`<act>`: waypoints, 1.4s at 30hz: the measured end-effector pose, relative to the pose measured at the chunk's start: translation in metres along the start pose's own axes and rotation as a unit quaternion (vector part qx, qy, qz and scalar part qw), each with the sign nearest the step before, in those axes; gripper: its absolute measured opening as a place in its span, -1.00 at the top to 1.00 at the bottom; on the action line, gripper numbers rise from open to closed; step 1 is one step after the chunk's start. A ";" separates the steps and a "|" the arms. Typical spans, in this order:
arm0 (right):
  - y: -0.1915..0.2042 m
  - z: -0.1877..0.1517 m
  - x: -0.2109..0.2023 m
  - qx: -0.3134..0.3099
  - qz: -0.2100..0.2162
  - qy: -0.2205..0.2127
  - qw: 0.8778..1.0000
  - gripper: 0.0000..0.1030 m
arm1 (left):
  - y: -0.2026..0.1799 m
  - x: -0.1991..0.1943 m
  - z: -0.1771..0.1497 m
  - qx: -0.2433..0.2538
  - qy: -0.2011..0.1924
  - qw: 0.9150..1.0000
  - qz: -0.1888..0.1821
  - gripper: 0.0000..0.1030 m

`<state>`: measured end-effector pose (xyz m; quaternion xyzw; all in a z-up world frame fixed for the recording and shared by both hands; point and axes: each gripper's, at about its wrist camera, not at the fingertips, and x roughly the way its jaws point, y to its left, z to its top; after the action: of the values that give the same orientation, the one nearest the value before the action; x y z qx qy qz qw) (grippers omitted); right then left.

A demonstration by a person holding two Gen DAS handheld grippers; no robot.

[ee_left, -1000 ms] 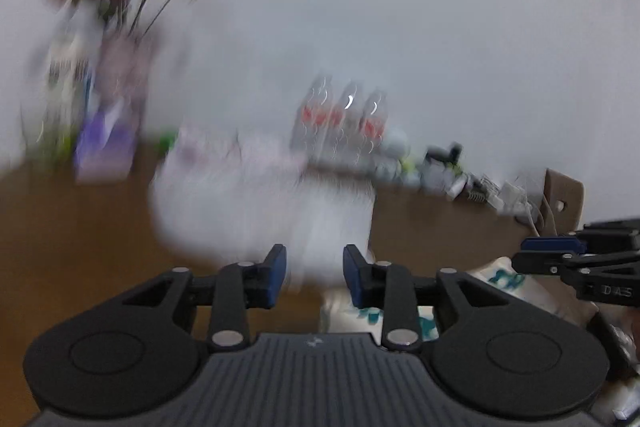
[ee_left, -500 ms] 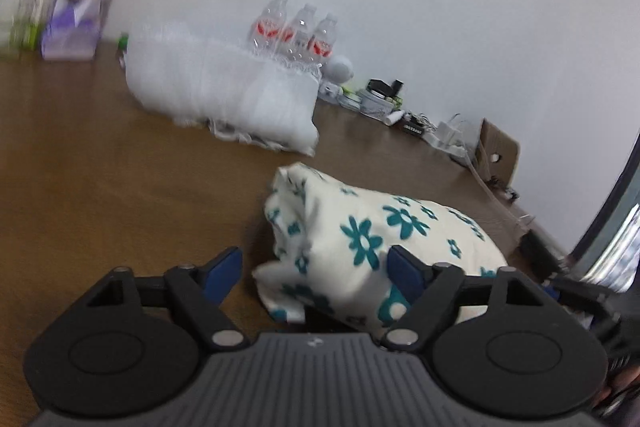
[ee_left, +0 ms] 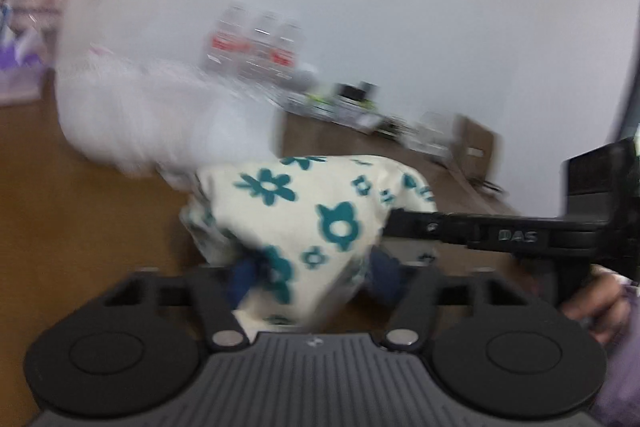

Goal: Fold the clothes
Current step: 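Pull the cream floral dress off the stack with both tools onto the table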

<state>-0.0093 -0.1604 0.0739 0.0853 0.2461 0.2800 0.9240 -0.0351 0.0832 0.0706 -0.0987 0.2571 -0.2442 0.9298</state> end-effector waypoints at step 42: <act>0.042 -0.143 -0.146 -0.058 0.060 0.061 0.995 0.89 | -0.046 -0.092 -0.107 -0.021 0.088 0.995 -0.047 0.76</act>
<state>-0.2062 -0.2042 0.0224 0.0293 0.2803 0.3536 0.8919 -0.1781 0.0839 0.0338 -0.1086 0.3383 -0.2894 0.8888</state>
